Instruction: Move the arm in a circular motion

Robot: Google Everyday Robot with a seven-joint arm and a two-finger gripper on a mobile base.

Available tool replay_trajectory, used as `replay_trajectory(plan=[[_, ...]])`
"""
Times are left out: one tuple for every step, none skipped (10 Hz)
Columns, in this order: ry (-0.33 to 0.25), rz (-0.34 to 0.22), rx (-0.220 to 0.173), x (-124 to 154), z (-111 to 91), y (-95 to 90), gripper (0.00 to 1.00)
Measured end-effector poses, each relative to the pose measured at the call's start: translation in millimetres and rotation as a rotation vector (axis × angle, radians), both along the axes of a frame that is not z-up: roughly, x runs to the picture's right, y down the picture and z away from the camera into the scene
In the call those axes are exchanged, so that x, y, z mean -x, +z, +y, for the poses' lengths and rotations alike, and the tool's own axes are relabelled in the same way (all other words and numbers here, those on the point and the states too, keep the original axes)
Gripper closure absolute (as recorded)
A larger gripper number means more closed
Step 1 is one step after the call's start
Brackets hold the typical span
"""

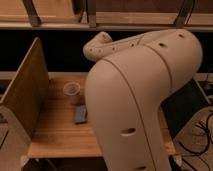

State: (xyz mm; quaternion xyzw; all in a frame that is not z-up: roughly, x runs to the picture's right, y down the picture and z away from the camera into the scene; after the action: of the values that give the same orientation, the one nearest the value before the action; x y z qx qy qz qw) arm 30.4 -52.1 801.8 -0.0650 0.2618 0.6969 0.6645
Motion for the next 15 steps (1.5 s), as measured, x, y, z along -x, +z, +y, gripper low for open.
replay_trajectory(plan=[[-0.035, -0.039, 0.012, 24.5, -0.7, 4.9, 0.20], [-0.085, -0.081, 0.022, 51.3, 1.0, 3.7, 0.20], [-0.118, -0.103, 0.024, 64.6, 2.7, -0.6, 0.20], [-0.166, -0.142, 0.023, 83.2, 8.5, -13.3, 0.20], [-0.183, -0.165, 0.026, 90.8, 15.2, -22.7, 0.20], [-0.198, -0.194, 0.038, 96.3, 29.1, -35.8, 0.20], [-0.196, -0.209, 0.044, 96.3, 40.0, -45.7, 0.20], [-0.176, -0.213, 0.046, 89.5, 49.8, -54.2, 0.20], [-0.142, -0.203, 0.042, 76.0, 56.4, -61.1, 0.20], [-0.106, -0.175, 0.039, 55.8, 60.2, -65.5, 0.20], [-0.060, -0.136, 0.032, 29.9, 59.7, -66.3, 0.20], [-0.018, -0.094, 0.025, 4.9, 55.6, -63.8, 0.20], [0.012, -0.048, 0.021, -18.2, 48.7, -59.0, 0.20], [0.036, -0.008, 0.008, -34.4, 33.2, -45.9, 0.20], [0.034, 0.008, 0.007, -37.2, 23.4, -35.3, 0.20]])
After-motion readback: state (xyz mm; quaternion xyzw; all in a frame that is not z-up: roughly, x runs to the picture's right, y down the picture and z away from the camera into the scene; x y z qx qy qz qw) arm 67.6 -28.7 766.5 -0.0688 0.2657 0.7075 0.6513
